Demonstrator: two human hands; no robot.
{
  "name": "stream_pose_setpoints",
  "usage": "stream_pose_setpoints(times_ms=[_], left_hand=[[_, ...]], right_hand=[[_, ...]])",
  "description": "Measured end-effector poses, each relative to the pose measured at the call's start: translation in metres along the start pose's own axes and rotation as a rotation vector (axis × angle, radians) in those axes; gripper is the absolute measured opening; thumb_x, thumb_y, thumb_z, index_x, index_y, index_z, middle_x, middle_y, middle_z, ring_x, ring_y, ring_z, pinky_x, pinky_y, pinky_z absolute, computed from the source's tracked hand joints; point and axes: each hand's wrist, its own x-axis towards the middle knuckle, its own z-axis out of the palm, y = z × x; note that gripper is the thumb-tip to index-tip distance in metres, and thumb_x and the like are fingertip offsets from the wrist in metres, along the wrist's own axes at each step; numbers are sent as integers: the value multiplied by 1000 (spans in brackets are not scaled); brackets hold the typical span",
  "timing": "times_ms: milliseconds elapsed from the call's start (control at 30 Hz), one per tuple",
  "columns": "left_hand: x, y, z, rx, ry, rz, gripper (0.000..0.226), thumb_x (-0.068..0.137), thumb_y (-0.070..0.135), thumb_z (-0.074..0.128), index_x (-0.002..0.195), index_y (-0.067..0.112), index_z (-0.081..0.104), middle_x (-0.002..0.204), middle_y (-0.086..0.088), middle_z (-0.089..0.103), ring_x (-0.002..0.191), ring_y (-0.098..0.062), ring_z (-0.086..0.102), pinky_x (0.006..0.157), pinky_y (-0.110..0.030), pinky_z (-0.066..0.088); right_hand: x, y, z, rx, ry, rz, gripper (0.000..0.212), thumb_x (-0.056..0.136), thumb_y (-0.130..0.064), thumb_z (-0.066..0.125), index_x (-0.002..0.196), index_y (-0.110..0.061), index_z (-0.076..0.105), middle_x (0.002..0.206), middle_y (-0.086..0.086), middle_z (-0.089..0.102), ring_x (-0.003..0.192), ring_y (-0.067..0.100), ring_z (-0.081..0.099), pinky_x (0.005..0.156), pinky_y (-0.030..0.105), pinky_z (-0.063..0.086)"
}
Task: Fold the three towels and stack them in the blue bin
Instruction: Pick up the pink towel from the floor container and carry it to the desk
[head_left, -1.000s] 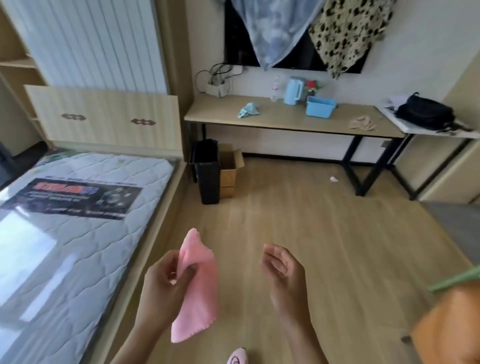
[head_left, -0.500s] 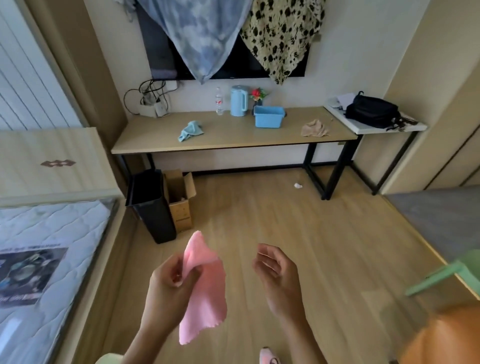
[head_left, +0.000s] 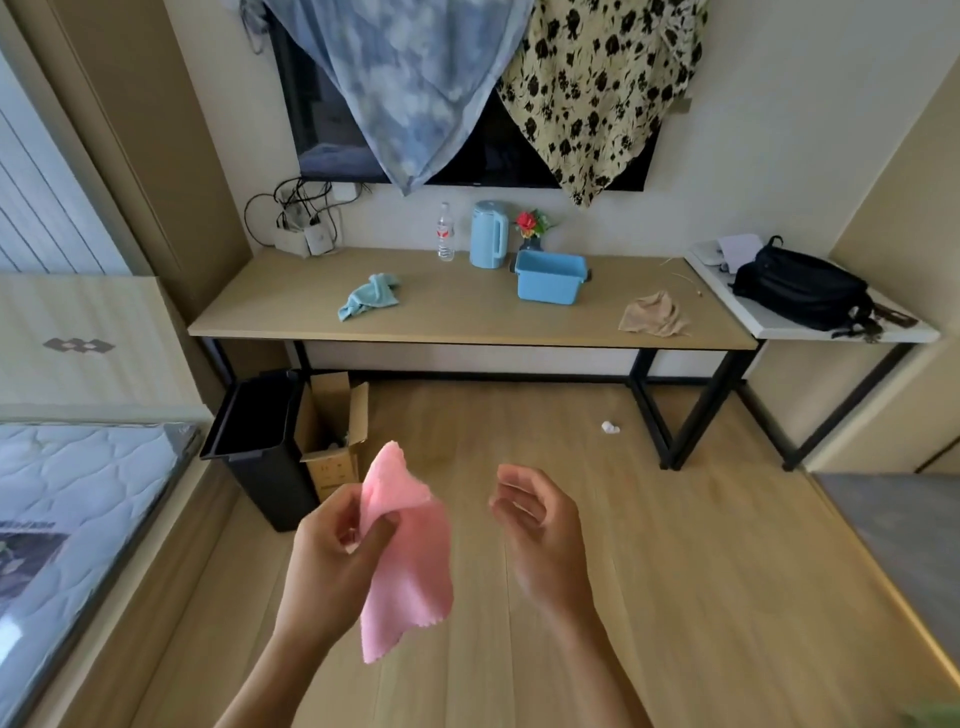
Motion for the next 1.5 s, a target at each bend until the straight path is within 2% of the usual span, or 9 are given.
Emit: stream_pose_setpoints(times_ms=[233, 400, 500, 600, 833, 1033, 1100, 1200, 1500], left_hand=[[132, -18, 69, -47, 22, -43, 15, 89, 9, 68, 91, 24, 69, 81, 1, 73, 79, -22, 69, 74, -50, 58], [242, -31, 109, -84, 36, -65, 5, 87, 17, 69, 87, 21, 67, 74, -3, 70, 73, -26, 67, 66, -49, 54], [306, -27, 134, -87, 16, -83, 8, 87, 17, 70, 84, 23, 65, 72, 1, 68, 70, -23, 65, 60, -39, 52], [363, -19, 152, -88, -13, -93, 9, 80, 27, 65, 87, 22, 67, 75, -1, 69, 72, -25, 66, 62, -43, 54], [488, -14, 202, -48, -3, -138, 11, 88, 9, 68, 83, 19, 68, 73, -2, 70, 71, -23, 66, 63, -34, 51], [594, -20, 247, -12, 80, -141, 10, 83, 28, 66, 87, 19, 67, 75, -8, 70, 73, -31, 66, 68, -54, 55], [626, -20, 259, -7, 92, -159, 4, 88, 19, 68, 89, 23, 68, 77, -6, 72, 75, -29, 68, 71, -56, 56], [672, -19, 271, -17, 117, -150, 19, 89, 10, 66, 89, 29, 68, 79, -4, 72, 76, -29, 68, 72, -57, 56], [812, -45, 286, -55, 22, -123, 26, 89, 3, 65, 86, 28, 67, 76, -10, 69, 76, -36, 64, 69, -44, 52]], right_hand=[[140, 31, -2, 4, -13, 33, 31, 91, -7, 65, 117, -22, 68, 113, -11, 72, 108, 1, 67, 102, 33, 53], [249, 41, 4, -66, -77, 38, 32, 90, -8, 66, 116, -26, 67, 113, -12, 71, 109, 1, 66, 100, 33, 54], [317, 44, 2, -66, -44, 34, 31, 90, -9, 66, 118, -22, 67, 115, -11, 71, 109, 3, 67, 99, 33, 54], [378, 47, 0, -35, -16, 39, 31, 88, -10, 67, 117, -20, 68, 114, -9, 72, 108, 5, 67, 99, 35, 54], [523, 69, 6, 18, -36, 85, 30, 87, -10, 69, 115, -20, 68, 111, -5, 73, 103, 10, 69, 94, 31, 55], [671, 70, 11, -29, -159, 19, 28, 91, -14, 68, 118, -25, 66, 116, -14, 69, 106, 3, 66, 92, 22, 54], [716, 64, 14, -29, -186, 25, 28, 92, -17, 68, 118, -26, 66, 115, -15, 68, 106, 2, 65, 94, 24, 54], [771, 58, 22, -21, -213, -8, 28, 91, -17, 70, 117, -25, 66, 114, -14, 69, 106, 3, 66, 95, 27, 55], [893, 59, 64, -34, -135, 58, 27, 88, -16, 71, 111, -31, 67, 111, -15, 70, 103, 3, 67, 96, 36, 55]])
